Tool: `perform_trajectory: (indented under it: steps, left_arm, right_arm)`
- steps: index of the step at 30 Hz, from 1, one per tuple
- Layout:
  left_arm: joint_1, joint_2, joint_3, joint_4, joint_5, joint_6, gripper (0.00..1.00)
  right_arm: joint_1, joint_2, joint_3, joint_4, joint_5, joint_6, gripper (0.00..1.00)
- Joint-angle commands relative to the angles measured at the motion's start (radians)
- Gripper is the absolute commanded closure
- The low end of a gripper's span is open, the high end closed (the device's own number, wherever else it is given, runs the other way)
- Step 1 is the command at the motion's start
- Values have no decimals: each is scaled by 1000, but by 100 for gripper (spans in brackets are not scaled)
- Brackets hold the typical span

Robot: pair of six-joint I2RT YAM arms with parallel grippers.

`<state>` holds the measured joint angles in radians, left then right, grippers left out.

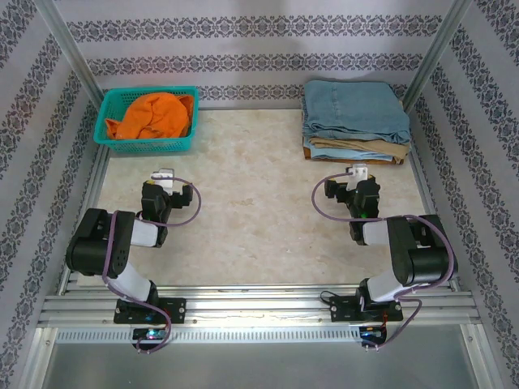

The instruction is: Fold and stack the trousers

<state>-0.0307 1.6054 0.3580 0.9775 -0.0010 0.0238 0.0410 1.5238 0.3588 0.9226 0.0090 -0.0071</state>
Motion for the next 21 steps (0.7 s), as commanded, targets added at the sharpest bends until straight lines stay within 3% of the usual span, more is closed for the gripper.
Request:
perform_trajectory:
  steps: [1, 21]
  left_arm:
    - [7, -15, 9, 5, -1, 7, 0]
    - [6, -18, -4, 27, 4, 11, 0]
  right_arm:
    - [-9, -11, 12, 5, -25, -5, 2]
    - [-9, -11, 11, 5, -24, -4, 2]
